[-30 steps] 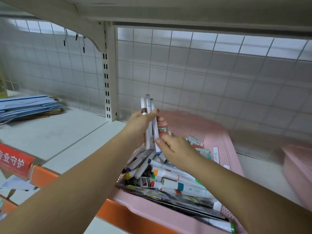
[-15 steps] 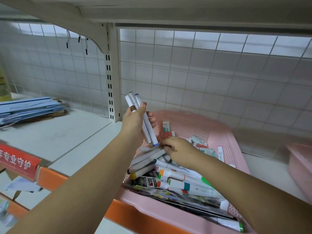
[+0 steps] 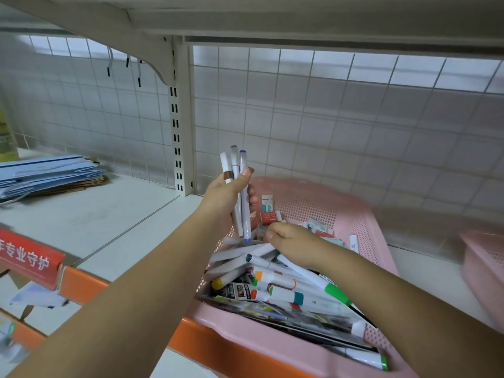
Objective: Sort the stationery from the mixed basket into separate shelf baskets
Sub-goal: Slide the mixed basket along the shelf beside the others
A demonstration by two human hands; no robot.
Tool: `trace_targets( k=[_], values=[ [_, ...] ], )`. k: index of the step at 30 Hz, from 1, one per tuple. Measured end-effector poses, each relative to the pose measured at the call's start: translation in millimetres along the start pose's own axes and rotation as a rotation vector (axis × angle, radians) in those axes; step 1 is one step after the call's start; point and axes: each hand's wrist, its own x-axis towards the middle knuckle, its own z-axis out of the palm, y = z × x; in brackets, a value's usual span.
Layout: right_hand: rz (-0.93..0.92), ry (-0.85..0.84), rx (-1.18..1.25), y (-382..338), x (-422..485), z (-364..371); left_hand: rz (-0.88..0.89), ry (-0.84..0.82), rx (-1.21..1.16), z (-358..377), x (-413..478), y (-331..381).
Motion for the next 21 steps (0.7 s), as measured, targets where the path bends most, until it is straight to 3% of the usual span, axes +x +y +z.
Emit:
trace_targets(
  k=[9, 12, 15, 18, 21],
  values=[
    [0.012, -0.087, 0.056, 1, -10, -15, -0.003, 0.026, 0.033, 1, 1, 0],
    [-0.027, 0.097, 0.178, 3, -12, -22, -0.031, 0.01, 0.156, 2, -1, -1],
    [-0.065, 0.376, 0.454, 6, -8, -27, -0.062, -0.089, 0.322, 5, -6, -5],
    [-0.099, 0.525, 0.667, 9, -4, -29, -0.115, -0.181, 0.517, 8, -7, -9],
    [-0.138, 0.634, 0.718, 10, -2, -28, -0.227, -0.324, 0.417, 11, -11, -9]
  ],
)
